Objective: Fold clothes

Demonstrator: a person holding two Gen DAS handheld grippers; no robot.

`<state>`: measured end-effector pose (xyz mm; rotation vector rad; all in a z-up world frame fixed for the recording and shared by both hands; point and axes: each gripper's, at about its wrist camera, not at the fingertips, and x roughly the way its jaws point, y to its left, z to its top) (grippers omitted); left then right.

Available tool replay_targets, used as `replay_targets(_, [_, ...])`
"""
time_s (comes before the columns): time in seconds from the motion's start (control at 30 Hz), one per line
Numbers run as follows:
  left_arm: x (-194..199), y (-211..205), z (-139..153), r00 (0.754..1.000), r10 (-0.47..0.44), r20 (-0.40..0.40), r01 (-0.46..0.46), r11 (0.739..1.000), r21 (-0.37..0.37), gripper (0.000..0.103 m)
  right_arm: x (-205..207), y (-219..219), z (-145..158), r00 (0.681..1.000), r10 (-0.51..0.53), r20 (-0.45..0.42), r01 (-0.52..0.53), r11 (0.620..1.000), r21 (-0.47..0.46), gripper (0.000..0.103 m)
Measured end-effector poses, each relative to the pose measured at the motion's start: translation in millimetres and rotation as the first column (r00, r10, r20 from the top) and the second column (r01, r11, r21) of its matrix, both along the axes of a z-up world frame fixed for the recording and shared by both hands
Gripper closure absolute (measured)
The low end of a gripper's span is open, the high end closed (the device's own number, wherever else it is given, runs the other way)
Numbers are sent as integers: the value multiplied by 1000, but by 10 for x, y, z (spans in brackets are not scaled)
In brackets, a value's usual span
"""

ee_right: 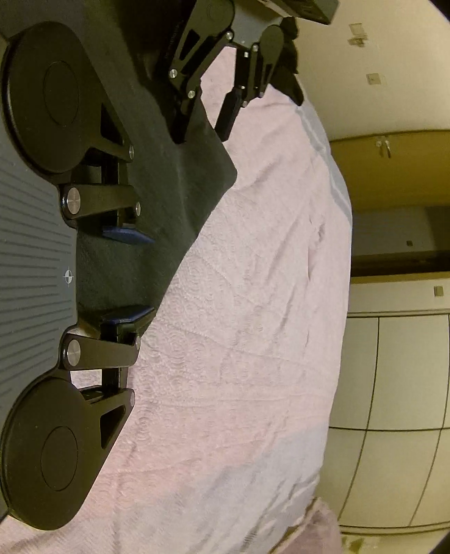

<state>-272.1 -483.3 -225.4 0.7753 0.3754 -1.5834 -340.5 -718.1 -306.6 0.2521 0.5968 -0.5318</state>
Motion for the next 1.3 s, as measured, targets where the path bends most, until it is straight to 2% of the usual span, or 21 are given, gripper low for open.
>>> replay_targets(0.1, [-9,178,127,1000,22,13,-22,1000,-22,60,-82,224,231,999,-33,-31,32,999,-32,65])
replay_targets(0.17, [-28,404,275,999,34,25,-33,998,-45,64,-193,503,410,1000,-18,-22,17,998,-64,65])
replay_targets(0.3, [-79,941,489,998,29,-50,-32,998,-56,66,-368,1153,625,997,66,49,-64,997,-46,65])
replay_targets(0.37, [-89,1213,478,994,41,-103,-45,998,-38,67,-434,1505,594,992,111,63,-109,994,-27,65])
replay_targets(0.43, [-86,1427,301,994,69,-86,-69,998,3,68,-471,1745,417,989,135,54,-137,990,31,65])
replay_targets(0.5, [-53,1612,113,991,111,-77,-108,993,37,65,-523,1888,152,991,133,3,-133,988,77,65])
replay_targets(0.57, [79,1725,25,970,183,-160,-178,983,43,64,-695,1993,26,994,94,47,-99,990,99,65])
replay_targets(0.6, [107,1767,-3,964,214,-158,-208,977,52,66,-759,2018,32,996,69,61,-75,990,117,65])
replay_targets(0.67, [89,1828,-21,964,252,-86,-247,967,67,72,-834,2095,70,998,45,45,-50,993,109,65])
replay_targets(0.77, [87,1958,3,962,262,-76,-259,965,44,73,-929,2197,103,999,35,16,-36,997,68,65])
replay_targets(0.83, [58,2081,105,961,271,-51,-271,962,3,73,-949,2226,135,1000,25,-4,-24,998,51,65])
replay_targets(0.93, [-108,2203,271,971,239,-14,-239,970,-54,73,-981,2361,101,999,-1,-44,3,1000,26,65])
replay_targets(1.13, [-615,2211,382,997,75,5,-75,992,-101,71,-1122,2523,49,997,-54,-49,55,998,11,65])
replay_targets(1.23, [-803,2111,152,998,27,57,-24,998,-56,70,-1164,2531,14,997,-75,-27,76,997,28,65])
replay_targets(1.3, [-855,2176,93,993,-12,121,20,998,-65,67,-1187,2552,-5,997,-72,-31,73,997,27,65])
